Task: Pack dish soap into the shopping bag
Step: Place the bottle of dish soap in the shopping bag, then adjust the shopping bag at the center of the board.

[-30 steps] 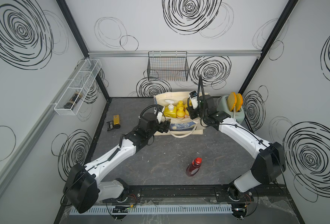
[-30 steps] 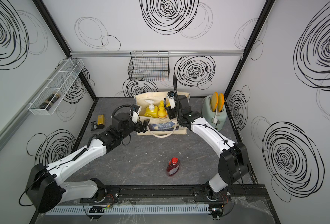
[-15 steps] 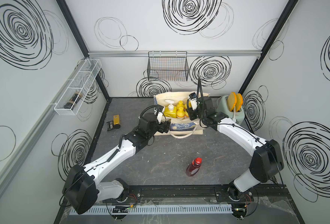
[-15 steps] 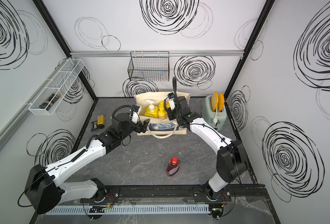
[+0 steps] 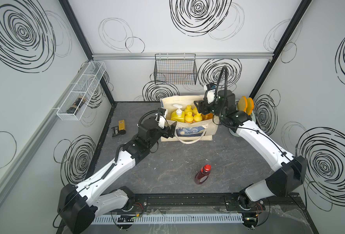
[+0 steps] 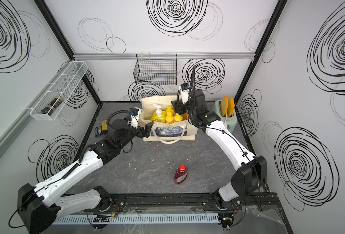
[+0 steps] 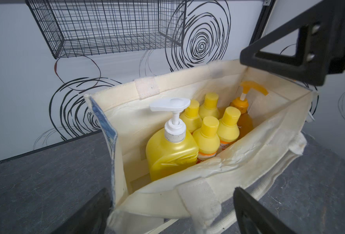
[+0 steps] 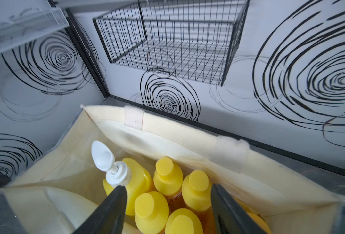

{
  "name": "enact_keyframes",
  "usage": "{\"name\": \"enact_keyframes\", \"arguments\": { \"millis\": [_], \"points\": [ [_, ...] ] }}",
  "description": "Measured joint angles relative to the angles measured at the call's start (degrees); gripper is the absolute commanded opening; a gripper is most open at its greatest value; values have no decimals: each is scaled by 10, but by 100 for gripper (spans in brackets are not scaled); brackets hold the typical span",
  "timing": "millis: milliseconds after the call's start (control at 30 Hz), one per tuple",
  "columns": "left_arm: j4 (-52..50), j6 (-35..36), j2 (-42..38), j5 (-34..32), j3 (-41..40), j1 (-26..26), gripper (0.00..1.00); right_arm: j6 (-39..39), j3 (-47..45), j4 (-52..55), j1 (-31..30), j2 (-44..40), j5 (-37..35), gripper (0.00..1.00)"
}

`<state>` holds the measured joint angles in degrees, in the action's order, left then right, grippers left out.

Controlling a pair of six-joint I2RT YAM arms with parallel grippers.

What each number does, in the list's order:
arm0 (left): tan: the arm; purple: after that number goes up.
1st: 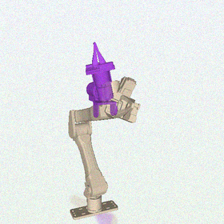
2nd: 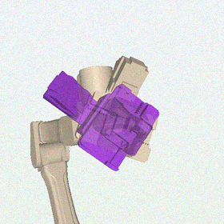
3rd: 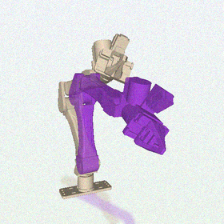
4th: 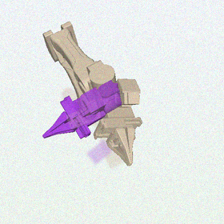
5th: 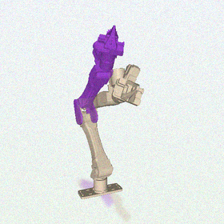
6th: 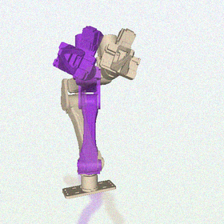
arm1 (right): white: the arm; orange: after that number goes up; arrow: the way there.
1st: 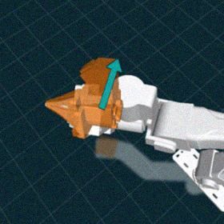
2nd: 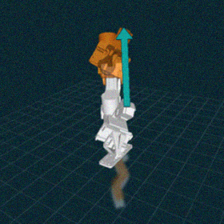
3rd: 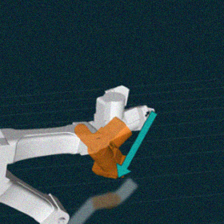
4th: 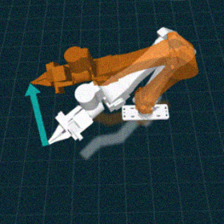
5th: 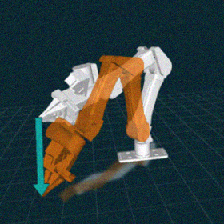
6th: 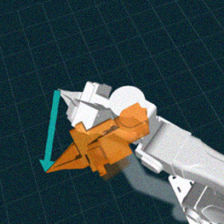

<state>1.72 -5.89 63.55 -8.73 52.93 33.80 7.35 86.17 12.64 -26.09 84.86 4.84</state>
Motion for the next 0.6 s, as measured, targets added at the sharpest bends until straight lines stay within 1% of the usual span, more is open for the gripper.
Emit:
{"name": "enact_keyframes", "arguments": {
  "millis": [100, 167, 233, 267, 367, 433, 500, 600],
  "points": [
    [-12, -19, -17, -8, 10, -2, 97, 13, 40, 23, 37, -20, 14, 68],
    [-33, -31, -17, -9, 37, -8, 97, 15, 46, 41, 61, -36, 14, 66],
    [-57, -40, -8, -9, 80, -19, 97, 14, 42, 64, 87, -51, 15, 64],
    [-72, -45, 4, -7, 114, -28, 97, 14, 37, 74, 100, -57, 17, 64],
    [-107, -55, 57, -1, 221, -53, 97, 11, 25, 105, 136, -63, 26, 61],
    [-123, -56, 87, 1, 269, -64, 98, 6, 22, 127, 153, -60, 31, 60],
    [-129, -56, 106, 3, 283, -70, 98, -4, 22, 148, 161, -55, 37, 59],
    [-141, -57, 115, 10, 256, -74, 100, -17, 22, 174, 161, -45, 49, 57]
  ]
}}
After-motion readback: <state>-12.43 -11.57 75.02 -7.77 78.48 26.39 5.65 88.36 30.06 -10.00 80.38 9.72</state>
